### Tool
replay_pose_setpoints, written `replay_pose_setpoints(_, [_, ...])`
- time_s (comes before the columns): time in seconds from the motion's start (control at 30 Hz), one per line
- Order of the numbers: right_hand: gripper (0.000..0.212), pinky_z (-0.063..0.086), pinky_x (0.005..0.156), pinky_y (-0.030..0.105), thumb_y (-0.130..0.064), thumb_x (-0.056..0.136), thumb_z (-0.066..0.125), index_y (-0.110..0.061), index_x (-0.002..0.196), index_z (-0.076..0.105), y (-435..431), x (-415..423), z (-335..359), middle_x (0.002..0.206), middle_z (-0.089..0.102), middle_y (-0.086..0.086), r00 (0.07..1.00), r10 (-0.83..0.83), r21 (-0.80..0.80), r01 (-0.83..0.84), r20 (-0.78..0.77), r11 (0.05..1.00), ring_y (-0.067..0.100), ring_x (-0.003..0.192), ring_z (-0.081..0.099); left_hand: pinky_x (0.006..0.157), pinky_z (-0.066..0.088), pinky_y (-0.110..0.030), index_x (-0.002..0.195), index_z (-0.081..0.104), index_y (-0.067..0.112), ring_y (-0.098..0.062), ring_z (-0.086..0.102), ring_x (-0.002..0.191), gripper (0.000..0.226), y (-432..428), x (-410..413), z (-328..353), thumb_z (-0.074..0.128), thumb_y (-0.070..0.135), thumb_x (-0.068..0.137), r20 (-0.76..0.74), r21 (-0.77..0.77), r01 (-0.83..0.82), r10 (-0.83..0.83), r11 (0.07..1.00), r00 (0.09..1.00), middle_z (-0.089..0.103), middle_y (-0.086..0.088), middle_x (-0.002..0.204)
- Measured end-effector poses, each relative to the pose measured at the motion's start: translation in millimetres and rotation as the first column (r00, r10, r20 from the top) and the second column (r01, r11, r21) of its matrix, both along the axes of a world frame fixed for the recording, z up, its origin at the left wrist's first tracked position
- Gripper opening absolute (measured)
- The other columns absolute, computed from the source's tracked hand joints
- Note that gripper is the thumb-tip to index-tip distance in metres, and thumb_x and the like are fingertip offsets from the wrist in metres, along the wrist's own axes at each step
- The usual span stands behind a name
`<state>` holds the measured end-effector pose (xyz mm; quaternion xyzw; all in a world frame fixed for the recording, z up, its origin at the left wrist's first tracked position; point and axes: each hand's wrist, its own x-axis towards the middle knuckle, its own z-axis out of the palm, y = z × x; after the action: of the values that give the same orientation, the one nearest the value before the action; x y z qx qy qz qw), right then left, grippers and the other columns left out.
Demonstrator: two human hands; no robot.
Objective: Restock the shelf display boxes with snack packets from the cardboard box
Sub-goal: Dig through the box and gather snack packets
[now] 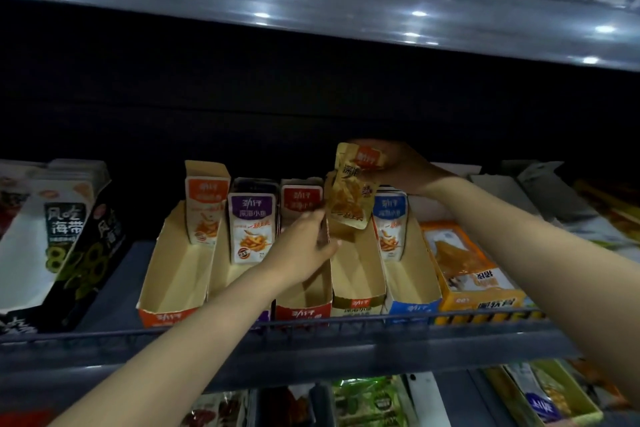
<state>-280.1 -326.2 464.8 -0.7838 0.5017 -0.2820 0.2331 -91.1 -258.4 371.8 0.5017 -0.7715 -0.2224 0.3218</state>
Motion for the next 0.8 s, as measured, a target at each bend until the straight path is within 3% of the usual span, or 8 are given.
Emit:
replay_pose_setpoints(0.23, [0.046, 0.034, 0.091, 0.018, -0.018, 0.091, 0.060, -0.022, 0.136, 0.047, -9.6, 12.1, -20.2, 0.130, 0.052, -0.005, 0.953, 0.032, -0.082, -0.059, -0.300, 0.995, 0.009, 0.119, 0.047, 0.096, 0.048, -0.035, 0.143, 0.035, 0.025, -0.014, 0.057, 0.109, 0.059, -3.7, 2.1, -3.9, 0.061, 0.027, 0.091, -0.025, 0.006, 0.003, -0.003, 1.000, 1.000, 0.048, 0.000, 0.132])
replay_pose_setpoints(0.4, [0.044, 0.041, 0.099, 0.030, -0.030, 0.090, 0.061, -0.025, 0.132, 0.049, -18.1, 14.0, -35.1, 0.134, 0.051, 0.000, 0.898, -0.016, -0.073, -0.018, -0.439, 0.997, 0.019, 0.123, 0.049, 0.095, 0.048, -0.036, 0.144, 0.034, 0.023, -0.013, 0.056, 0.109, 0.059, -3.0, 2.7, -6.3, 0.060, 0.028, 0.091, -0.011, -0.001, 0.002, -0.002, 1.000, 1.000, 0.048, 0.001, 0.131])
replay_pose_setpoints(0.6, [0.041, 0.037, 0.089, 0.022, -0.029, 0.091, 0.060, -0.019, 0.130, 0.050, -19.9, 15.9, -31.7, 0.129, 0.053, 0.000, 0.886, 0.013, -0.051, -0.041, -0.464, 0.998, 0.016, 0.118, 0.050, 0.094, 0.049, -0.038, 0.143, 0.035, 0.023, -0.015, 0.056, 0.108, 0.058, -3.8, 2.6, -7.4, 0.059, 0.028, 0.091, 0.002, 0.004, 0.006, -0.006, 1.000, 1.000, 0.049, 0.000, 0.131])
replay_pose_setpoints(0.8, [0.030, 0.043, 0.092, 0.026, -0.026, 0.087, 0.065, -0.022, 0.116, 0.057, -28.1, 10.7, -27.4, 0.109, 0.055, -0.011, 0.915, 0.108, 0.077, -0.085, -0.389, 0.993, 0.009, 0.109, 0.053, 0.096, 0.048, -0.036, 0.148, 0.027, 0.025, -0.014, 0.054, 0.111, 0.064, -2.9, 2.7, -6.3, 0.058, 0.029, 0.092, 0.019, 0.005, -0.008, 0.008, 1.000, 1.000, 0.045, 0.000, 0.135])
